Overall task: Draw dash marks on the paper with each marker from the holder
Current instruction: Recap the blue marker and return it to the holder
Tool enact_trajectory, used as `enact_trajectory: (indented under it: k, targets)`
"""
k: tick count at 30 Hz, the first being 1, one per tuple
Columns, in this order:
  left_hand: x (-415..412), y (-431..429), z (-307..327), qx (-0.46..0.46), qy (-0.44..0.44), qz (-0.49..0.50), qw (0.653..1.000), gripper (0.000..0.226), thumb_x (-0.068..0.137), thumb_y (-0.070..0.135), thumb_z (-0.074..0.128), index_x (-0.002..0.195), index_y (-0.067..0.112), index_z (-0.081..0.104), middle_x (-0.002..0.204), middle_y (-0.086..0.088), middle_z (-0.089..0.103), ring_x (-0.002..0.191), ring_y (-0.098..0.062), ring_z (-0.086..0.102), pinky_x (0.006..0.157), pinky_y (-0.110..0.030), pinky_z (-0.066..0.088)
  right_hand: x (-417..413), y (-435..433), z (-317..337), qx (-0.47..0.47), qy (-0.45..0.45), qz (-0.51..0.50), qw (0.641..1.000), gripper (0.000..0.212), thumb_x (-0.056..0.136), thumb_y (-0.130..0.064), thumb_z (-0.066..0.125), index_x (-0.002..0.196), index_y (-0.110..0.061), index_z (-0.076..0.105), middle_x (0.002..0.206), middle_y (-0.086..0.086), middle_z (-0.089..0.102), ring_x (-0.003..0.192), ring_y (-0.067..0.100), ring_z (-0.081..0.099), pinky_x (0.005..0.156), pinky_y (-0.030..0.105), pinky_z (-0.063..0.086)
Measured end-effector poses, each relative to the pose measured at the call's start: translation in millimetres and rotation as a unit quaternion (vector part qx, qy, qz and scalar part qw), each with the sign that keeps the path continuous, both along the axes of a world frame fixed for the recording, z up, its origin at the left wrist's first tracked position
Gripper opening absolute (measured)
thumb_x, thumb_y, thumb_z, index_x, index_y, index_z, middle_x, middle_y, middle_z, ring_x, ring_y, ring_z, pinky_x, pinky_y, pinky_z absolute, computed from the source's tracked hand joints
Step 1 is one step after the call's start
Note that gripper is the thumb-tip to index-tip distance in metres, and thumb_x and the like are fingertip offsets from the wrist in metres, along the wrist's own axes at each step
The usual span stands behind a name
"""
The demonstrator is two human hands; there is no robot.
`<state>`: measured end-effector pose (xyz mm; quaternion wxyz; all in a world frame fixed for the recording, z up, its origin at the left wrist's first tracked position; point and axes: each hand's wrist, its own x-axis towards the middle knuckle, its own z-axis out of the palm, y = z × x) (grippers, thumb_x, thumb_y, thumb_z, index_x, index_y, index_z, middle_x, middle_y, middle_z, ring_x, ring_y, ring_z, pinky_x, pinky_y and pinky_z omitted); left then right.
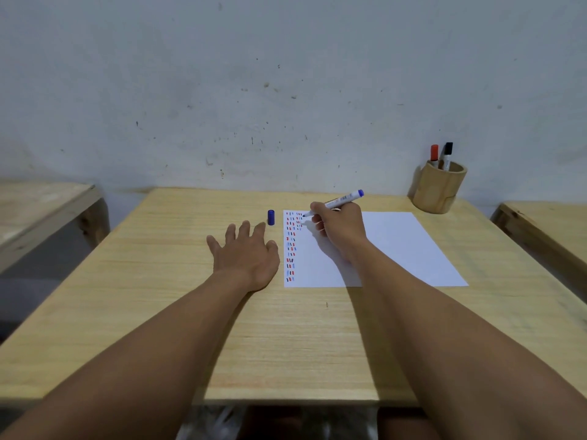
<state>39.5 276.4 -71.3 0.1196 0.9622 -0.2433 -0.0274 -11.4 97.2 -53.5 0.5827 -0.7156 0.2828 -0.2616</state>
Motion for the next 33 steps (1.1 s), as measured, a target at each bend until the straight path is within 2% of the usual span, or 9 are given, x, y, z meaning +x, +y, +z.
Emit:
enact_trajectory:
  k: [4, 9, 13, 16, 18, 22, 26, 30, 33]
  targets:
    - [6.2, -12.4, 15.1, -0.102, -0.032, 0.051, 0.993, 0.048, 0.1, 0.035, 0.036, 0.146, 0.019, 0.034, 0.138, -0.006, 0.056, 0.127, -0.033, 0.046, 0.1, -0.05, 0.032, -2.4, -0.1, 6.5, 0.047, -0.021, 0.004, 0.999, 0.012, 0.091, -0.021, 0.073, 0.091, -0.009, 0.07, 0.074, 0.002, 0.069, 0.058, 0.013, 0.059, 0.052, 0.023, 0.05]
    - [27.8, -26.8, 23.5, -0.117, -0.063, -0.007, 0.991, 0.05, 0.101, 0.024, 0.044, 0.15, 0.028, 0.035, 0.125, -0.01, 0.058, 0.114, -0.033, 0.055, 0.088, -0.043, 0.045, -7.6, -1.8, 18.6, 0.092, -0.054, 0.012, 0.994, 0.017, 0.094, -0.022, 0.067, 0.082, -0.01, 0.068, 0.068, 0.003, 0.063, 0.055, 0.014, 0.057, 0.053, 0.025, 0.051]
    - [41.0, -31.1, 19.0, -0.141, -0.075, -0.027, 0.987, 0.042, 0.096, 0.009, 0.049, 0.132, 0.024, 0.062, 0.111, 0.002, 0.071, 0.104, -0.022, 0.063, 0.078, -0.03, 0.045, -10.4, -3.8, 26.1, 0.135, -0.065, 0.018, 0.988, 0.018, 0.094, -0.015, 0.057, 0.081, -0.006, 0.066, 0.071, 0.01, 0.063, 0.056, 0.018, 0.056, 0.055, 0.028, 0.052]
    - [41.0, -30.7, 22.4, -0.159, -0.073, -0.02, 0.984, 0.036, 0.093, 0.004, 0.051, 0.119, 0.019, 0.071, 0.098, 0.003, 0.075, 0.093, -0.021, 0.067, 0.077, -0.03, 0.05, -13.6, -4.5, 25.6, 0.127, -0.07, 0.015, 0.989, 0.016, 0.093, -0.013, 0.06, 0.08, -0.007, 0.066, 0.072, 0.009, 0.066, 0.058, 0.018, 0.059, 0.055, 0.028, 0.053]
    - [37.5, -31.6, 31.7, -0.211, -0.055, -0.003, 0.976, 0.029, 0.095, 0.009, 0.052, 0.115, 0.017, 0.072, 0.097, 0.003, 0.075, 0.086, -0.019, 0.068, 0.077, -0.031, 0.053, -16.4, -4.8, 26.8, 0.13, -0.081, 0.016, 0.988, 0.011, 0.092, -0.012, 0.064, 0.082, -0.009, 0.067, 0.073, 0.008, 0.065, 0.059, 0.016, 0.059, 0.054, 0.026, 0.053]
    - [26.0, -42.5, 59.2, -0.369, 0.009, 0.023, 0.929, 0.021, 0.099, 0.016, 0.055, 0.11, 0.018, 0.073, 0.098, 0.003, 0.072, 0.064, -0.007, 0.059, 0.051, -0.016, 0.041, -24.3, -3.7, 39.7, 0.172, -0.123, 0.007, 0.977, 0.009, 0.09, -0.012, 0.067, 0.082, -0.008, 0.069, 0.072, 0.009, 0.065, 0.062, 0.018, 0.061, 0.059, 0.027, 0.055]
    - [11.0, -55.7, 86.8, -0.468, 0.058, 0.033, 0.881, 0.017, 0.097, 0.02, 0.061, 0.106, 0.02, 0.076, 0.092, 0.002, 0.072, 0.06, -0.01, 0.054, 0.056, -0.018, 0.042, -35.6, -2.1, 60.9, 0.216, -0.169, 0.004, 0.962, 0.012, 0.089, -0.011, 0.064, 0.085, -0.002, 0.07, 0.07, 0.014, 0.067, 0.06, 0.021, 0.063, 0.059, 0.028, 0.056]
    - [-3.2, -64.3, 106.4, -0.506, 0.102, 0.024, 0.856, 0.014, 0.095, 0.022, 0.063, 0.1, 0.022, 0.076, 0.098, -0.001, 0.075, 0.079, -0.019, 0.064, 0.064, -0.019, 0.045, -48.6, -3.8, 77.9, 0.211, -0.19, 0.008, 0.959, 0.009, 0.09, -0.01, 0.065, 0.09, -0.001, 0.069, 0.069, 0.012, 0.069, 0.06, 0.021, 0.067, 0.059, 0.028, 0.057]
    - [-11.9, -68.3, 116.8, -0.516, 0.124, 0.022, 0.847, 0.012, 0.095, 0.023, 0.064, 0.092, 0.028, 0.074, 0.097, -0.002, 0.076, 0.08, -0.02, 0.064, 0.068, -0.025, 0.047, -57.6, -6.2, 87.0, 0.205, -0.203, 0.01, 0.957, 0.009, 0.09, -0.01, 0.065, 0.092, -0.002, 0.069, 0.071, 0.013, 0.07, 0.061, 0.021, 0.068, 0.061, 0.029, 0.059]
